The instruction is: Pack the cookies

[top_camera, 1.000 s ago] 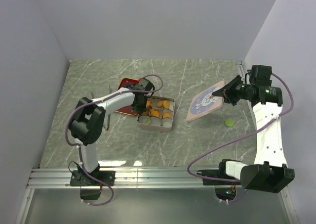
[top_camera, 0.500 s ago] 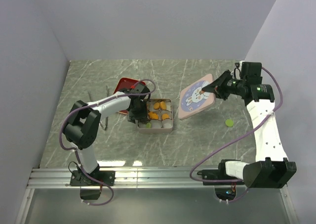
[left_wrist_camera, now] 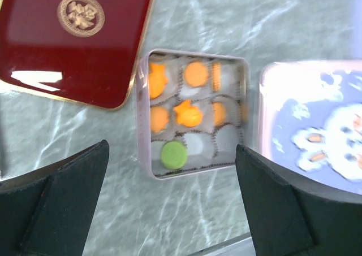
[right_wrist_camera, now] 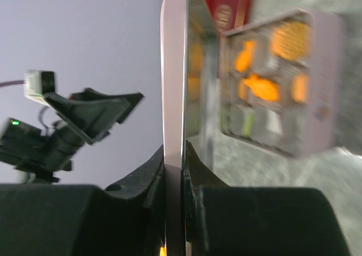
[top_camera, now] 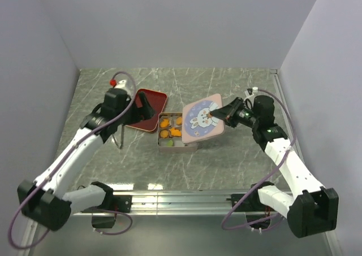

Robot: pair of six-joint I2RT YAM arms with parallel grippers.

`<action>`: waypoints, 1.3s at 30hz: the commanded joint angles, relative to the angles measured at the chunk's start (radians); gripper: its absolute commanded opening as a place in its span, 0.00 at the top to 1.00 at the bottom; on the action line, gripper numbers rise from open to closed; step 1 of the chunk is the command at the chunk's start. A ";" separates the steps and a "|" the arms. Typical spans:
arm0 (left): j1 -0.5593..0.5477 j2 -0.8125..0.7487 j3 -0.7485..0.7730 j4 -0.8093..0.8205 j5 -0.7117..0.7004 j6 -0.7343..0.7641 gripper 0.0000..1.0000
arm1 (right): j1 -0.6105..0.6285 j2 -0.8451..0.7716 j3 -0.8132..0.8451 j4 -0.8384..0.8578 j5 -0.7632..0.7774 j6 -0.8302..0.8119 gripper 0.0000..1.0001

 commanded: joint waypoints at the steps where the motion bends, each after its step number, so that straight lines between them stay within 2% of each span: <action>1: 0.064 -0.103 -0.161 0.150 0.211 0.017 0.01 | 0.081 0.036 -0.020 0.375 0.065 0.079 1.00; 3: 0.111 -0.148 -0.226 0.247 0.305 0.008 0.01 | 0.135 0.067 -0.040 0.469 0.075 0.102 1.00; 9: 0.140 -0.224 -0.425 0.446 0.466 -0.044 0.01 | 0.262 0.153 -0.133 0.717 0.181 0.180 1.00; 16: 0.151 -0.248 -0.510 0.587 0.528 -0.057 0.00 | 0.374 0.330 -0.158 0.921 0.258 0.240 1.00; 20: 0.157 -0.188 -0.499 0.584 0.533 -0.003 0.01 | 0.390 0.403 -0.158 1.022 0.273 0.282 1.00; 26: 0.191 -0.076 -0.524 0.647 0.531 0.011 0.01 | 0.414 0.499 -0.120 1.052 0.292 0.282 1.00; 30: 0.210 0.017 -0.456 0.632 0.502 0.016 0.01 | 0.424 0.532 -0.123 1.050 0.302 0.273 1.00; 34: 0.210 0.119 -0.415 0.675 0.565 0.019 0.05 | 0.422 0.529 -0.152 1.047 0.321 0.266 1.00; 39: 0.210 0.188 -0.438 0.741 0.642 0.000 0.08 | 0.424 0.536 -0.158 1.017 0.330 0.236 1.00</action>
